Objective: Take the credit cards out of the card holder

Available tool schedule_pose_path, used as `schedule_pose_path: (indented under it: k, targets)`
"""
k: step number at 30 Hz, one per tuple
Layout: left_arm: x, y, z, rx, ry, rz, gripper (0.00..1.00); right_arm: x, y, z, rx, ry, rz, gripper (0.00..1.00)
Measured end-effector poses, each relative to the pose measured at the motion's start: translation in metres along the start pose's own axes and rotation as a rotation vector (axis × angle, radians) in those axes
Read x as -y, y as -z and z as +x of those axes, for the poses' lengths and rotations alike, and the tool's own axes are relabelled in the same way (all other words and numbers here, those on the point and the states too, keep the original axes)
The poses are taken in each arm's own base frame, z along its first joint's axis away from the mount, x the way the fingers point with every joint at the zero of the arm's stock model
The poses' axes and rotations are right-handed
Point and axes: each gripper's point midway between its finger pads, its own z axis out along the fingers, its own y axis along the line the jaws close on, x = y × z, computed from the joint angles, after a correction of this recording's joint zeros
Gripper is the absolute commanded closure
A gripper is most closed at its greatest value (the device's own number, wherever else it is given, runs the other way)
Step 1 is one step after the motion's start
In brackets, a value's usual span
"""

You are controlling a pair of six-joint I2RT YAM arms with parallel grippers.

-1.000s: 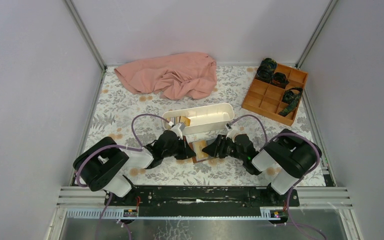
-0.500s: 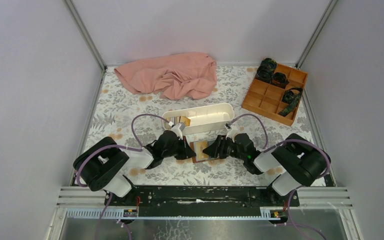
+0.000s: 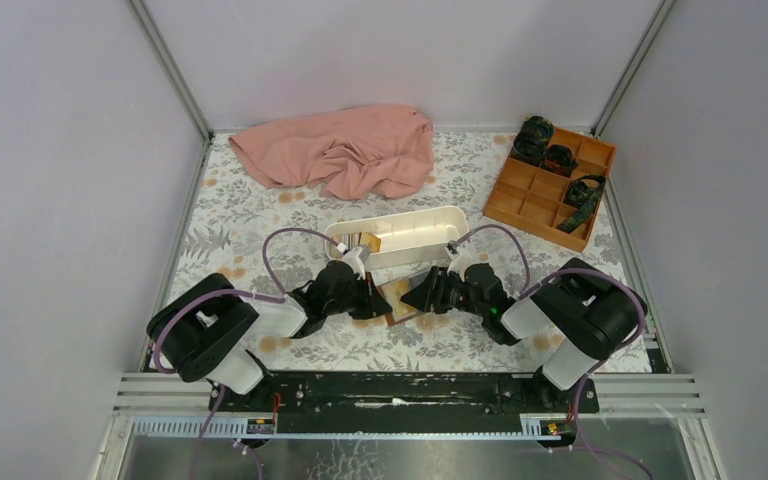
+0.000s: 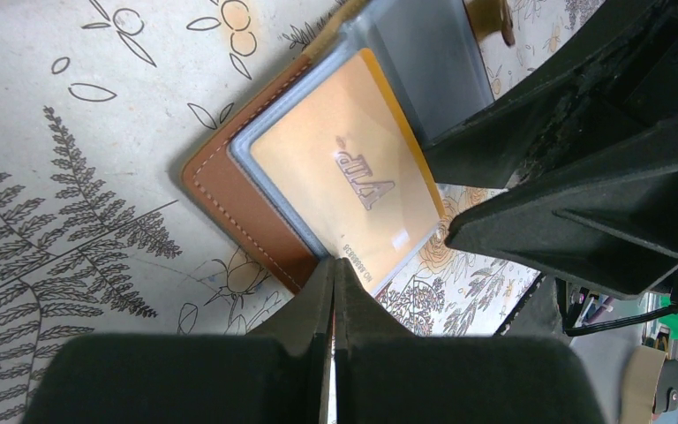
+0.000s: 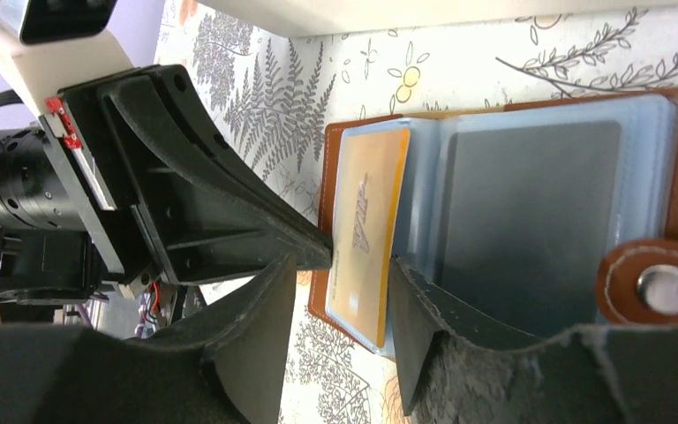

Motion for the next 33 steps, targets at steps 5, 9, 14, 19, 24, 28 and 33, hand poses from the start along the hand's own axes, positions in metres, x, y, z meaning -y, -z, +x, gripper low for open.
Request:
schedule_pose_path:
  k: [5,9,14,19,24,28,33]
  targets:
    - [0.000,0.000,0.000,0.000,0.000,0.000,1.00,0.000,-0.010,-0.003,0.013,-0.007,-0.011,0.54]
    - [0.000,0.000,0.000,0.000,0.000,-0.001,1.00,-0.001,-0.015,-0.001,0.017,-0.025,-0.027,0.57]
    - [0.000,0.000,0.000,0.000,0.000,-0.001,1.00,-0.007,-0.014,0.000,0.024,-0.040,-0.054,0.57]
    - [0.000,0.000,0.000,-0.001,0.000,-0.001,1.00,-0.016,-0.014,0.012,-0.003,-0.038,-0.079,0.58]
    - [0.000,0.000,0.000,0.000,0.000,-0.001,1.00,-0.013,-0.018,0.021,-0.016,-0.063,-0.086,0.58]
    - [0.000,0.001,0.000,0.000,0.000,-0.003,1.00,-0.014,-0.019,0.022,-0.017,-0.069,-0.092,0.58]
    - [-0.001,0.001,0.000,0.002,0.000,-0.005,1.00,-0.015,-0.017,0.023,-0.026,-0.057,-0.081,0.58]
